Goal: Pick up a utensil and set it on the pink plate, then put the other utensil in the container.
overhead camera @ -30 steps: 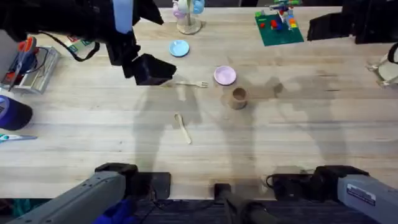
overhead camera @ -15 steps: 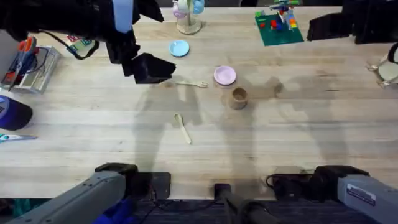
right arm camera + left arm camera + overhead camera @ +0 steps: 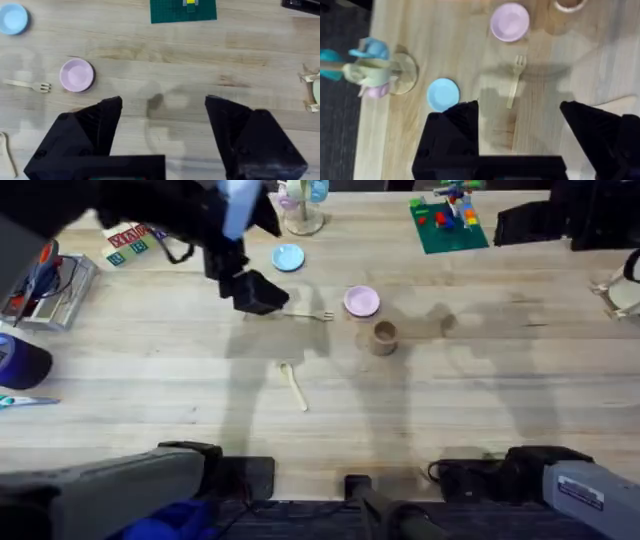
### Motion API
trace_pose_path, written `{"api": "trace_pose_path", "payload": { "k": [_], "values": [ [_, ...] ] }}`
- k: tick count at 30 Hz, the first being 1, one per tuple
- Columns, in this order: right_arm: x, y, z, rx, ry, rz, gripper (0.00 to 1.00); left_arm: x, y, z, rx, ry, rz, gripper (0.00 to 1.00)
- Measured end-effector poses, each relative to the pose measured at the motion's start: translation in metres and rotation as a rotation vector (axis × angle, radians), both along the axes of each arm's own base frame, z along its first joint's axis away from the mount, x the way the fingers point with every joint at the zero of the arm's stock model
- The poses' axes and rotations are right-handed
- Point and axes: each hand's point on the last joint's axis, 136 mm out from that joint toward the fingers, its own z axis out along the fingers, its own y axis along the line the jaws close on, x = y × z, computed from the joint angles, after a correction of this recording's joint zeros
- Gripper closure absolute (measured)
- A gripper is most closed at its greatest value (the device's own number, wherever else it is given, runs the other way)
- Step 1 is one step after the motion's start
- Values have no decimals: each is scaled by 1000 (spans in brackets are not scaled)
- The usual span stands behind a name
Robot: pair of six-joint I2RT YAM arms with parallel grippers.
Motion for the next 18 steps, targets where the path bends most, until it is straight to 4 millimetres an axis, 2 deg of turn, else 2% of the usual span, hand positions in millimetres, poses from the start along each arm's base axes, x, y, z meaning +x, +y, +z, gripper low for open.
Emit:
{"api": "trace_pose_path", "payload": {
  "k": [9,18],
  "values": [
    [0,0,0,0,0,0,6,2,-23,-59,126,141,-100,8],
    [0,0,0,0,0,0,5,5,-23,-116,176,309,-109,8]
  ]
}}
